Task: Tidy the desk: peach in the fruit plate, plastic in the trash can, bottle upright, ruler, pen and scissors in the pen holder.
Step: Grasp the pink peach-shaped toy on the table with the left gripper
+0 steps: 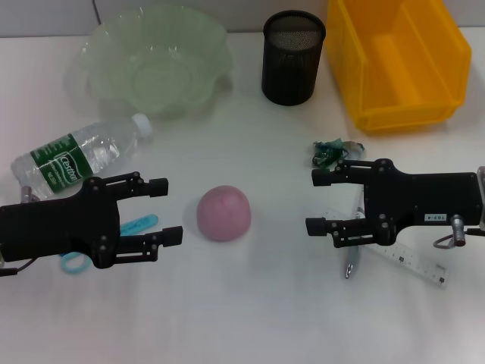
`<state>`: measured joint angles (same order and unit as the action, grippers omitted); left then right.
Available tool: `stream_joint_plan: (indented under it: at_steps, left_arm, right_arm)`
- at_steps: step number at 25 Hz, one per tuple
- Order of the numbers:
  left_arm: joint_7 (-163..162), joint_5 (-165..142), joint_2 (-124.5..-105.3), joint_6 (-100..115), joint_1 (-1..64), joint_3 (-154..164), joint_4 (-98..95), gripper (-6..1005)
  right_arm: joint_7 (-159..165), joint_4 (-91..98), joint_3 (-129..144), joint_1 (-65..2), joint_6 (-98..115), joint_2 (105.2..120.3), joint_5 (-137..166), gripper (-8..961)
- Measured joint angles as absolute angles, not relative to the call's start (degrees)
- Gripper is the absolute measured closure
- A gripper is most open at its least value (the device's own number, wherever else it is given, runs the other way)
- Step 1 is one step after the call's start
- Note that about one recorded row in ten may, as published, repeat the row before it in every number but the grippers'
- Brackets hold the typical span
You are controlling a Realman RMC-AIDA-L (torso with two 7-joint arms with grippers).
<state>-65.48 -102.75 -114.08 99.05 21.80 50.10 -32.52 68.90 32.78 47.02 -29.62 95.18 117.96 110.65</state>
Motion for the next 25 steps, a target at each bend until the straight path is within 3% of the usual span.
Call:
stream_joint_plan:
  at_steps: [12, 25]
  left_arm:
    - [-65.44, -102.75, -114.27, 98.4, 21.88, 50.1, -32.58, 214]
    - [-65.44, -108.56, -118.43, 84.66, 26.21, 50.93, -31.11, 214]
  right_arm:
    - [68.9, 32.78, 47.02, -29.62, 95.19, 117.82, 110.65, 140]
    - [68.9, 32.84, 46.73, -29.07, 95.19, 117.76, 110.74, 140]
